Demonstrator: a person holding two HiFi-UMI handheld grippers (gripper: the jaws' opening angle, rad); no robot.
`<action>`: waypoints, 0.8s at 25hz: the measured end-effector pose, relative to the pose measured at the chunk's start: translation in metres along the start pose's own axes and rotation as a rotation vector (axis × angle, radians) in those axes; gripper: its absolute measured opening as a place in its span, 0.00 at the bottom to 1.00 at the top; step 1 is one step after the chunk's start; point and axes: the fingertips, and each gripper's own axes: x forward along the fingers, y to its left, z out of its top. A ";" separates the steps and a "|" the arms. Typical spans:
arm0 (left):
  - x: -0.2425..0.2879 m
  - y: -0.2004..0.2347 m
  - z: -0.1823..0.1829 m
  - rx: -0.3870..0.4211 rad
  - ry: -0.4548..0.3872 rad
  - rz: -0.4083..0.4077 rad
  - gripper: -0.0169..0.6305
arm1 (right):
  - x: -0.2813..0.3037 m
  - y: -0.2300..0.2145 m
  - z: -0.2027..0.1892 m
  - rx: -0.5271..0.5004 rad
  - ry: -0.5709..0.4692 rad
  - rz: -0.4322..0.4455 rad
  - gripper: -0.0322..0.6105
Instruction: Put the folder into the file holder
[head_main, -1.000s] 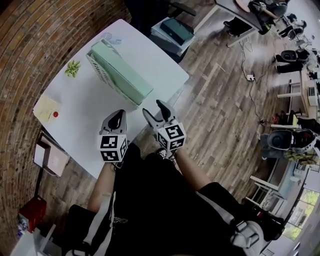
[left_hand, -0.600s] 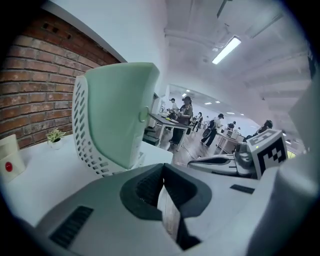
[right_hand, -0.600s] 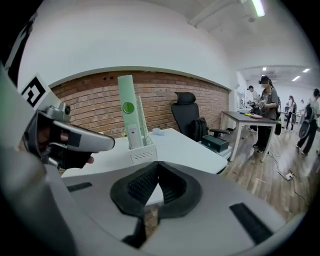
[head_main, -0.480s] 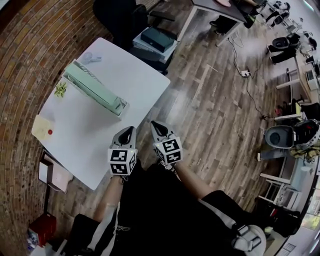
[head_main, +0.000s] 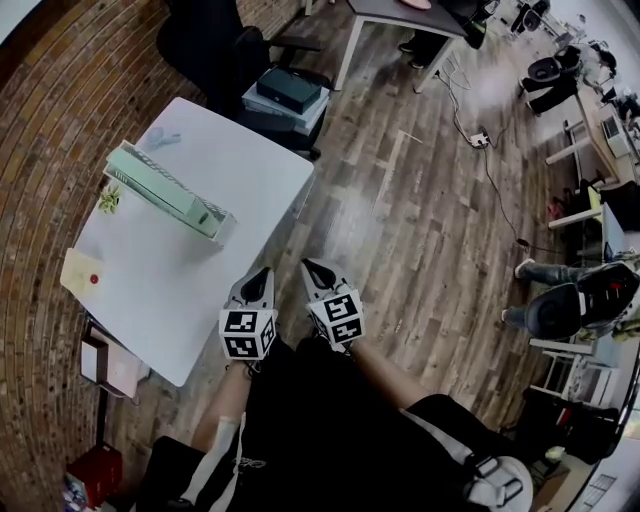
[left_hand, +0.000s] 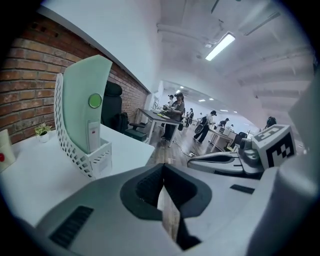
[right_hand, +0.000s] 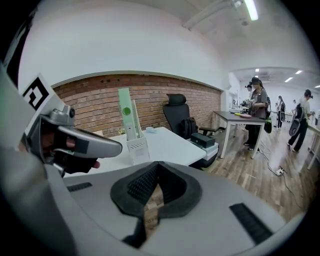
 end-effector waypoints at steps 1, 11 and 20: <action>0.000 -0.006 -0.001 0.000 -0.001 -0.002 0.06 | -0.006 -0.002 0.000 -0.002 -0.005 -0.003 0.06; -0.021 -0.053 0.020 -0.008 -0.126 0.059 0.06 | -0.062 -0.014 0.034 -0.041 -0.112 0.007 0.06; -0.061 -0.098 0.097 0.128 -0.344 0.136 0.06 | -0.120 -0.026 0.109 -0.091 -0.298 0.012 0.06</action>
